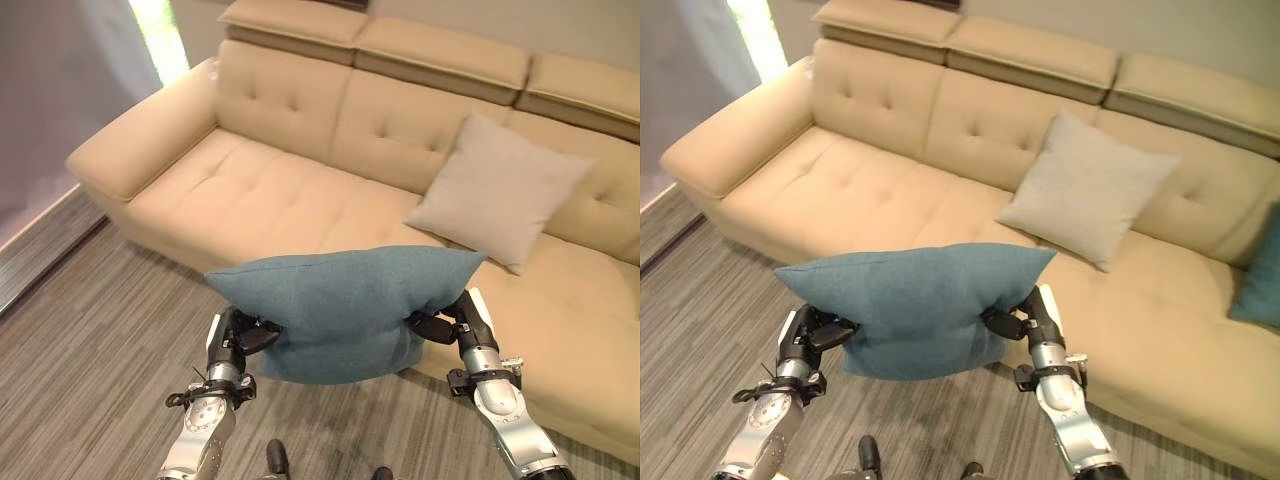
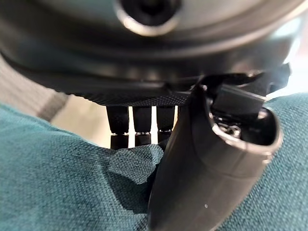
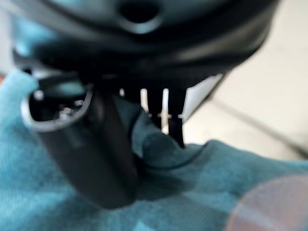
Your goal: Pick up all the scattered cushions and arrange them neatly on the sofa.
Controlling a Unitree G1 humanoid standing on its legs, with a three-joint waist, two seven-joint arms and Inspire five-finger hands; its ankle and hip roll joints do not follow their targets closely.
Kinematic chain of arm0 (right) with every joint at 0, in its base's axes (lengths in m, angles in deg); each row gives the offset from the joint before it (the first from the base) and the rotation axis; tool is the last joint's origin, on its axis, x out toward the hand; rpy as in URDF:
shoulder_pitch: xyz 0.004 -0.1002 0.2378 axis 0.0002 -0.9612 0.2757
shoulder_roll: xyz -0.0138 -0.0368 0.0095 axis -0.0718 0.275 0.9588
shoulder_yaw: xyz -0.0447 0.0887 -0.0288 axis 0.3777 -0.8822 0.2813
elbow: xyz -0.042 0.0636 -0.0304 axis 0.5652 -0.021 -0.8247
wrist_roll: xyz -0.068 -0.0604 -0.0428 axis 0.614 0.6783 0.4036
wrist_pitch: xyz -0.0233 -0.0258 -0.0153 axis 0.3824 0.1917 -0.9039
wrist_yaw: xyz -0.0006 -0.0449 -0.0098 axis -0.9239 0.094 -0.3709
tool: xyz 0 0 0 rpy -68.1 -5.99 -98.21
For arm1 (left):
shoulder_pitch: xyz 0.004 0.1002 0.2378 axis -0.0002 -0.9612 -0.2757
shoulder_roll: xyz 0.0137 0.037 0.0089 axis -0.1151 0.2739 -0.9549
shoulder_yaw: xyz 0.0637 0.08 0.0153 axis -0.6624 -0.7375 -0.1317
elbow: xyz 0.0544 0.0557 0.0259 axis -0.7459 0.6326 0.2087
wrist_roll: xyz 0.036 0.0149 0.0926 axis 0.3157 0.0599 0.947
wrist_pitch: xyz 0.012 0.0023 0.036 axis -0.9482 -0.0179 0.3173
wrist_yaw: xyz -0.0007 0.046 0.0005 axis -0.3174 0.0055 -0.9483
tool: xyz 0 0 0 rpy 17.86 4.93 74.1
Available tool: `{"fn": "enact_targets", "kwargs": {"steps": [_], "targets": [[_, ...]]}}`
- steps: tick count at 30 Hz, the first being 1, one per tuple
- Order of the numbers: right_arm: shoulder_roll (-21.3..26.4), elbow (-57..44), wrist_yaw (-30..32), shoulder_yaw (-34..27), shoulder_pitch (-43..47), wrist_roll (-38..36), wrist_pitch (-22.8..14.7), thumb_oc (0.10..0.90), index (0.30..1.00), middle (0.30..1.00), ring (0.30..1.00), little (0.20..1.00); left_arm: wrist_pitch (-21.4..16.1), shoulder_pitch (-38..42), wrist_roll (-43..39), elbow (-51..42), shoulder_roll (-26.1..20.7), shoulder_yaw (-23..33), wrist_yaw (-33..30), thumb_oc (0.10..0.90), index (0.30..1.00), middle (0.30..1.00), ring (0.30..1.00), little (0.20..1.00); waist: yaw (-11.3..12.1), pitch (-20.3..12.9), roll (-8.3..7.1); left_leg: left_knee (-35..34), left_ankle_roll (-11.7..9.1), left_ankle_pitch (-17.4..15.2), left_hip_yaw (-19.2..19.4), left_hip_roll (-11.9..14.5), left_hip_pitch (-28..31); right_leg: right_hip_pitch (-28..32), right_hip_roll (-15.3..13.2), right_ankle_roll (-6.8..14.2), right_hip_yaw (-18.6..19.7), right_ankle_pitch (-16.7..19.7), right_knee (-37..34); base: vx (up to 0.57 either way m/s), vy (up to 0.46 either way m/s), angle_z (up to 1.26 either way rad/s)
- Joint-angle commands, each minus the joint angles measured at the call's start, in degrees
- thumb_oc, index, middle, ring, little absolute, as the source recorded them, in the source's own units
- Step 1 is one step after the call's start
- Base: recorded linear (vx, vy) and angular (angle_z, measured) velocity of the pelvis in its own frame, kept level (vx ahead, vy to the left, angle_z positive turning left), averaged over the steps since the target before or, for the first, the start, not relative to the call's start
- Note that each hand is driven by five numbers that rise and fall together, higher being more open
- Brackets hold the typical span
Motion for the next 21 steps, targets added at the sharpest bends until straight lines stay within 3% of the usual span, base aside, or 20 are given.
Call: {"fn": "enact_targets", "kwargs": {"steps": [1,2,4,6,9,10,14,15,16,17,18,19,21], "targets": [[-2.5,-10.8,-2.0,1.0,6.9,0.6,-8.0,0.400,0.300,0.300,0.300,0.300,-5.7,6.1,4.1,-9.6,-1.9,-1.9,5.3,0.400,0.300,0.300,0.300,0.300,0.0,-3.1,-2.46,1.4,-2.7,-7.2,-1.7,-1.9,1.2,-1.4,8.6,-1.8,6.1,5.6,-7.7,0.15,0.095,0.58],[-2.5,-10.8,-2.0,1.0,6.9,0.6,-7.9,0.400,0.300,0.300,0.300,0.300,-5.7,6.0,4.1,-9.6,-1.9,-1.9,5.3,0.400,0.300,0.300,0.300,0.300,-0.1,-3.1,-2.43,1.3,-2.7,-7.2,-1.8,-1.8,1.3,-1.4,8.6,-1.8,6.0,5.5,-7.6,0.17,0.084,0.67],[-2.8,-10.7,-2.7,0.9,6.0,-0.1,-8.3,0.400,0.300,0.300,0.300,0.300,-5.4,6.2,4.9,-9.4,-1.8,-1.9,5.7,0.400,0.300,0.300,0.300,0.300,-1.2,-2.7,-2.69,0.8,-2.3,-7.5,-4.4,-3.4,2.6,-4.0,11.9,-2.3,9.2,6.9,-9.1,0.20,0.049,0.85],[-2.6,-10.6,-3.2,0.6,5.5,-0.3,-8.4,0.400,0.300,0.300,0.300,0.300,-5.2,6.1,5.2,-9.4,-1.5,-1.8,6.1,0.400,0.300,0.300,0.300,0.300,-1.8,-2.4,-2.87,0.9,-2.2,-8.2,-6.4,-4.3,3.5,-5.9,13.0,-2.0,10.0,8.3,-10.0,0.20,0.000,0.77],[-2.5,-10.4,-3.6,0.5,5.2,-0.3,-8.4,0.400,0.300,0.300,0.300,0.300,-5.2,6.1,5.2,-9.3,-1.2,-1.8,6.3,0.400,0.300,0.300,0.300,0.300,-2.4,-2.1,-2.89,1.3,-2.3,-8.8,-7.8,-4.7,4.0,-6.9,13.5,-1.7,10.8,9.0,-10.1,0.18,-0.021,0.45],[-2.4,-11.0,-4.2,-0.3,3.9,-0.9,-8.6,0.400,0.300,0.300,0.300,0.300,-5.4,5.9,4.9,-9.4,-0.8,-1.8,7.1,0.400,0.300,0.300,0.300,0.300,-2.8,-2.2,-3.45,2.6,-2.4,-10.3,-9.7,-5.9,4.8,-5.7,13.3,-2.1,12.7,9.5,-11.3,0.19,-0.036,0.74],[-1.7,-10.8,-4.5,-1.1,2.8,-1.6,-8.8,0.400,0.300,0.300,0.300,0.300,-5.4,5.4,5.0,-9.8,-0.3,-1.9,7.7,0.400,0.300,0.300,0.300,0.300,-3.3,-2.6,-3.67,7.9,-3.0,-13.2,-10.7,-6.3,4.3,-3.4,12.7,-3.3,12.4,9.6,-11.4,0.17,-0.085,1.01],[-1.1,-11.2,-4.8,-1.6,2.3,-1.9,-9.0,0.400,0.300,0.300,0.300,0.300,-5.4,4.8,4.7,-10.0,0.2,-1.9,7.9,0.400,0.300,0.300,0.300,0.300,-3.6,-2.9,-3.87,12.4,-3.8,-15.2,-9.4,-5.9,3.3,-1.9,12.0,-4.1,10.9,8.8,-11.4,0.16,-0.097,0.45],[-0.8,-11.2,-4.5,-1.8,2.5,-2.0,-9.2,0.400,0.300,0.300,0.300,0.300,-5.4,4.9,4.7,-10.2,0.3,-1.9,7.7,0.400,0.300,0.300,0.300,0.300,-3.8,-2.7,-4.04,18.0,-4.6,-15.5,-8.5,-5.3,0.8,-1.2,11.4,-4.5,9.7,8.4,-11.1,0.20,-0.122,0.64],[-0.7,-11.1,-4.1,-2.1,2.7,-2.4,-8.8,0.400,0.300,0.300,0.300,0.300,-5.4,4.9,4.0,-9.9,0.7,-1.9,7.2,0.400,0.300,0.300,0.300,0.300,-3.8,-2.0,-4.47,23.7,-5.5,-14.3,-4.9,-3.4,-2.4,0.2,10.3,-5.3,7.8,7.4,-10.7,0.08,-0.055,0.77],[-0.7,-11.1,-4.1,-2.1,2.7,-2.4,-8.8,0.400,0.300,0.300,0.300,0.300,-5.4,4.9,4.0,-9.9,0.7,-1.9,7.2,0.400,0.300,0.300,0.300,0.300,-3.8,-2.0,-4.37,24.3,-5.5,-14.6,-4.9,-3.3,-2.7,0.1,10.4,-5.3,7.7,7.4,-10.6,0.13,-0.051,0.73],[-0.7,-11.0,-4.5,-2.3,2.2,-3.1,-8.5,0.400,0.300,0.300,0.300,0.300,-5.2,4.5,3.5,-9.9,0.7,-1.9,7.6,0.400,0.300,0.300,0.300,0.300,-3.7,-2.1,-4.67,25.2,-4.8,-14.5,-0.1,-0.2,-4.9,1.6,9.2,-5.4,5.7,6.4,-10.9,0.15,-0.031,0.86],[-0.7,-11.0,-4.6,-2.6,2.0,-3.2,-8.2,0.400,0.300,0.300,0.300,0.300,-4.9,4.1,3.5,-10.0,0.3,-1.7,8.1,0.400,0.300,0.300,0.300,0.300,-3.1,-2.6,-4.88,22.4,-4.2,-13.7,2.1,1.0,-6.8,3.0,9.0,-5.2,4.7,5.8,-11.9,0.23,-0.027,0.77]]}}
